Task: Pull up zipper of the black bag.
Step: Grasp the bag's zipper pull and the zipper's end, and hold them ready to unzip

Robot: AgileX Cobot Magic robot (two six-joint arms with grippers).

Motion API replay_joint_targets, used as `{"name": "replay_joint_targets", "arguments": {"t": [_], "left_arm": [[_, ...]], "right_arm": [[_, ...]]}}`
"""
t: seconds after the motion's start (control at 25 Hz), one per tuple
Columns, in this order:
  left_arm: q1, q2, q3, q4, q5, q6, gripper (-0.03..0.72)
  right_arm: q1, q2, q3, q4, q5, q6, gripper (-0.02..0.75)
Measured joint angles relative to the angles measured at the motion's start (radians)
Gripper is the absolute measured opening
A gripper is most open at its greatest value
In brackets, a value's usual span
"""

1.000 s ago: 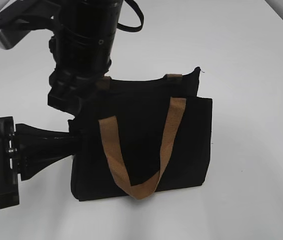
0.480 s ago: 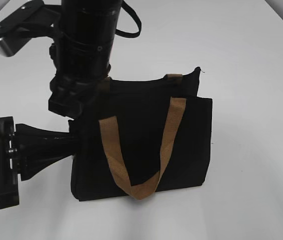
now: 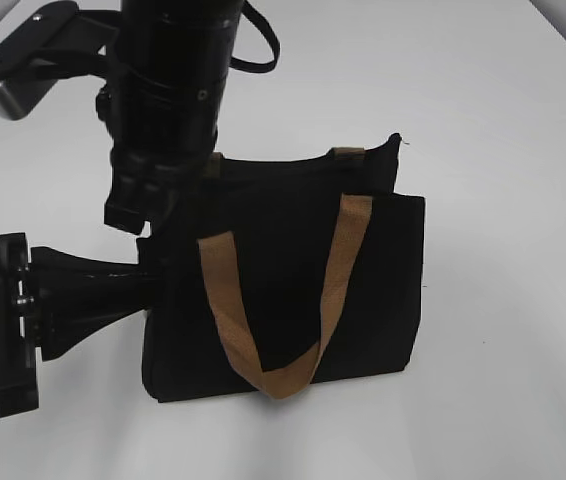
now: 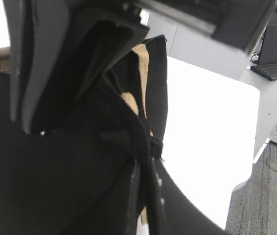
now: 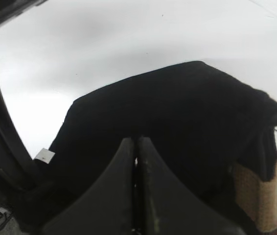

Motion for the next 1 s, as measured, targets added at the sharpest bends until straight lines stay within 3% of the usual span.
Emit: {"name": "replay_joint_targets", "arguments": {"t": [0.72,0.8,0.92,1.0], "left_arm": [[0.0,0.0,0.0,-0.006,0.018,0.0,0.008],[0.0,0.0,0.0,-0.006,0.018,0.0,0.008],[0.0,0.0,0.0,-0.006,0.017,0.0,0.008],[0.0,0.0,0.0,-0.006,0.017,0.0,0.008]], "right_arm": [[0.0,-0.11,0.0,-0.008,0.001,0.018,0.013],[0.0,-0.103,0.0,0.024,0.001,-0.014,0.094],[0.004,-0.08,0.0,0.048,0.001,-0.054,0.307],[0.01,-0.06,0.0,0.048,0.001,-0.062,0.376]]}}
